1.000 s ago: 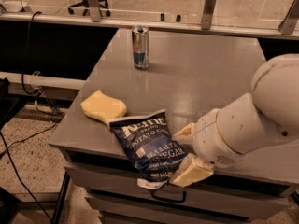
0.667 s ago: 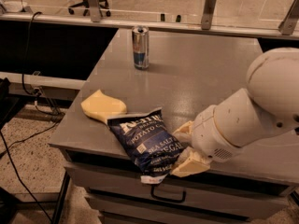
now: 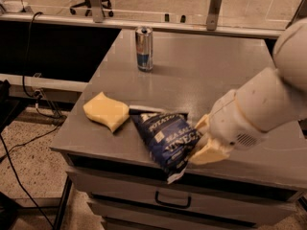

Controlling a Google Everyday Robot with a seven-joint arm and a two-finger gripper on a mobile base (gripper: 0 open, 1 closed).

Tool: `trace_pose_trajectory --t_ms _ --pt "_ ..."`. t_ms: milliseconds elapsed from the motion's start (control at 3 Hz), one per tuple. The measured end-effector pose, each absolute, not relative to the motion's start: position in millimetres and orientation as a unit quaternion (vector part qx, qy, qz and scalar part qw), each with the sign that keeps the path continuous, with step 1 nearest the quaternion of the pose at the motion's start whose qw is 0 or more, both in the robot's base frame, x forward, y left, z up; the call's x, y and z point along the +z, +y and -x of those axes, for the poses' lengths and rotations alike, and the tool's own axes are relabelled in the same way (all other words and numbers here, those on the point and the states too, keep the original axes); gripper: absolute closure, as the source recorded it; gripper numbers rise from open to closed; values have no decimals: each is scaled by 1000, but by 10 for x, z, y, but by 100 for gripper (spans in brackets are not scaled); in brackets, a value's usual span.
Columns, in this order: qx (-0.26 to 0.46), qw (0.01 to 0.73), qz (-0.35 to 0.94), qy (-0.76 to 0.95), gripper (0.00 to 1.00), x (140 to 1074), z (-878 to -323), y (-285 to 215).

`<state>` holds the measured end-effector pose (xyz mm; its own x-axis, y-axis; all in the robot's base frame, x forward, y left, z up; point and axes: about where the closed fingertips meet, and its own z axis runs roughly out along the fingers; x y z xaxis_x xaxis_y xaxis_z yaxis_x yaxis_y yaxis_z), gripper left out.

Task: Move blue chip bag near redbull can

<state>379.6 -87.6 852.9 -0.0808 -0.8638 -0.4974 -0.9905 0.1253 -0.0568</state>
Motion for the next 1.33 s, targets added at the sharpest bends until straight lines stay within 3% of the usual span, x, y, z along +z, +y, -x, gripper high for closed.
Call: trace_pose_trajectory --t_ms 667,1333 --pt "149 213 653 711 100 8901 -3782 -947" --pt "112 188 634 742 100 8870 -4224 -1262"
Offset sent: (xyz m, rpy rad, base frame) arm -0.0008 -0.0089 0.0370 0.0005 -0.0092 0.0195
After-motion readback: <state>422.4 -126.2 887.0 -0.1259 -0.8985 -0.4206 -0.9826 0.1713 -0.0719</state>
